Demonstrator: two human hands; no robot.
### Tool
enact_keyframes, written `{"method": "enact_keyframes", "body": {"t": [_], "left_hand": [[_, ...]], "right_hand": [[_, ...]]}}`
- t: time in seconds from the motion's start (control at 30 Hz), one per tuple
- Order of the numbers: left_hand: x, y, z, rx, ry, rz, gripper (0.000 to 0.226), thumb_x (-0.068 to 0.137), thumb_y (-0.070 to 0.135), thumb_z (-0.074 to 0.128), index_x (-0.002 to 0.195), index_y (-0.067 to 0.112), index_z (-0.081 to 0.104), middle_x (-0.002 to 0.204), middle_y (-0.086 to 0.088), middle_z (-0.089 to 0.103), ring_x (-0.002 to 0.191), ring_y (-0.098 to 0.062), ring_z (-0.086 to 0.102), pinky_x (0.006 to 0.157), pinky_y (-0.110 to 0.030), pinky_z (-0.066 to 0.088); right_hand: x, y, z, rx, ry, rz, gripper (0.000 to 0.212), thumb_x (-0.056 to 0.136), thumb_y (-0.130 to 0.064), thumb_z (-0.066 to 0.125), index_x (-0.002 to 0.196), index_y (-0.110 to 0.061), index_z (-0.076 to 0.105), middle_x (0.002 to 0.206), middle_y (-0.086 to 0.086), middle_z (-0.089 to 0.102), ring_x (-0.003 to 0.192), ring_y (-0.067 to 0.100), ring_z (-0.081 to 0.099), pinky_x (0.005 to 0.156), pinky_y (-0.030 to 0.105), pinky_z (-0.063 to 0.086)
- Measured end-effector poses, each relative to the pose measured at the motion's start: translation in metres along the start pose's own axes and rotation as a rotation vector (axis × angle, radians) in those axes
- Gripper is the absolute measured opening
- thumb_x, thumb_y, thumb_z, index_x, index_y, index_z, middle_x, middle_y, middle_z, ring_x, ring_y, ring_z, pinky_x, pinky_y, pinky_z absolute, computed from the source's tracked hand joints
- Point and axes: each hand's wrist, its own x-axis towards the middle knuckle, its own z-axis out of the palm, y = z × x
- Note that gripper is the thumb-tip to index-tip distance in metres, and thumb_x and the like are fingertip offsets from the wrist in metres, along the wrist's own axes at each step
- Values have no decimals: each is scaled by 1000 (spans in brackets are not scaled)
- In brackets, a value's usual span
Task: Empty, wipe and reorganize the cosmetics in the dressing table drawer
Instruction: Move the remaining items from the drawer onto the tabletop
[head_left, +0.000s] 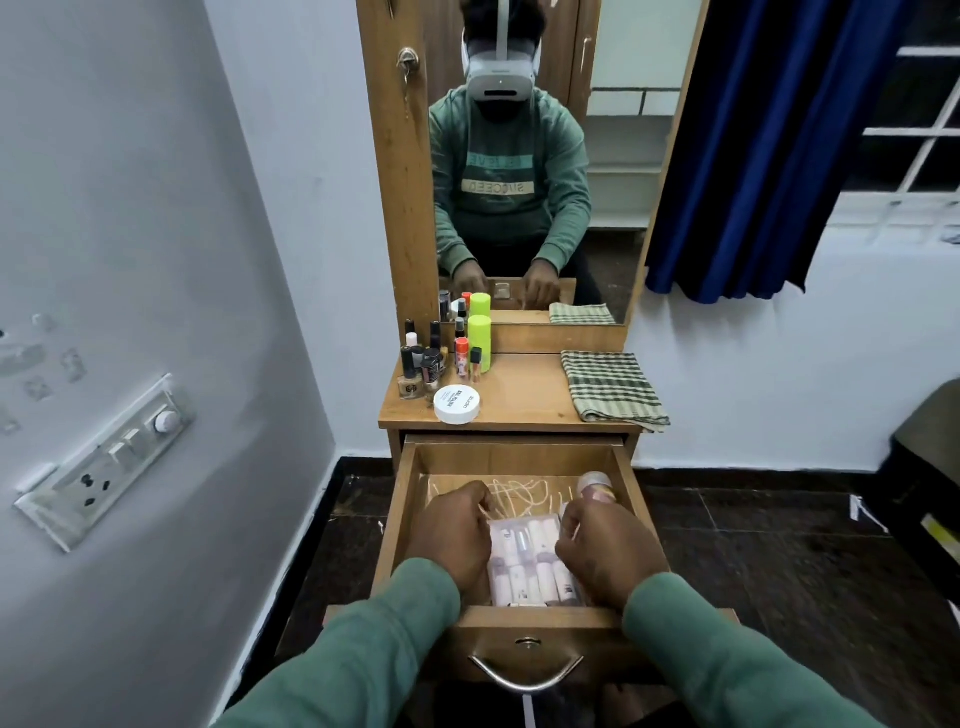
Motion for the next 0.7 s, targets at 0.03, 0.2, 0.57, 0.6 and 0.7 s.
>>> {"method": "enact_keyframes", "body": {"t": [0.03, 0.2, 0.57, 0.6, 0.7], "left_hand": [[0, -1, 0, 33, -11, -13, 26, 90, 6, 55, 107, 23, 66, 98, -3, 74, 90, -24, 67, 75, -30, 53], [-3, -3, 2, 167, -65, -34, 24, 91, 17, 61, 114, 20, 60, 106, -8, 72, 96, -29, 68, 81, -35, 55], [-2, -3, 8, 256, -119, -31, 36, 88, 16, 57, 124, 15, 51, 113, -13, 70, 102, -34, 66, 86, -40, 55], [-2, -4, 9, 251, -119, -36, 38, 88, 15, 57, 125, 15, 51, 113, -13, 70, 102, -34, 66, 86, -40, 55], [-1, -6, 9, 214, -98, -57, 39, 87, 11, 58, 124, 16, 51, 111, -11, 71, 99, -32, 67, 81, -37, 53]], "right_hand": [[-3, 1, -1, -39, 33, -3, 14, 90, -35, 55, 89, -25, 65, 94, 3, 70, 73, 26, 70, 69, 38, 62], [-8, -4, -4, -93, 33, -40, 9, 89, -30, 51, 91, -24, 57, 99, 6, 70, 74, 29, 68, 68, 37, 58], [-11, -8, -1, -143, -98, -126, 21, 96, -30, 52, 110, -23, 66, 107, 6, 72, 92, 27, 69, 81, 37, 59], [-11, -8, -1, -124, -113, -127, 20, 97, -28, 51, 109, -24, 66, 107, 6, 72, 92, 26, 68, 82, 38, 59], [-11, -8, -2, -59, -160, -144, 16, 98, -22, 48, 101, -28, 62, 101, 2, 69, 86, 21, 65, 75, 30, 54]]}}
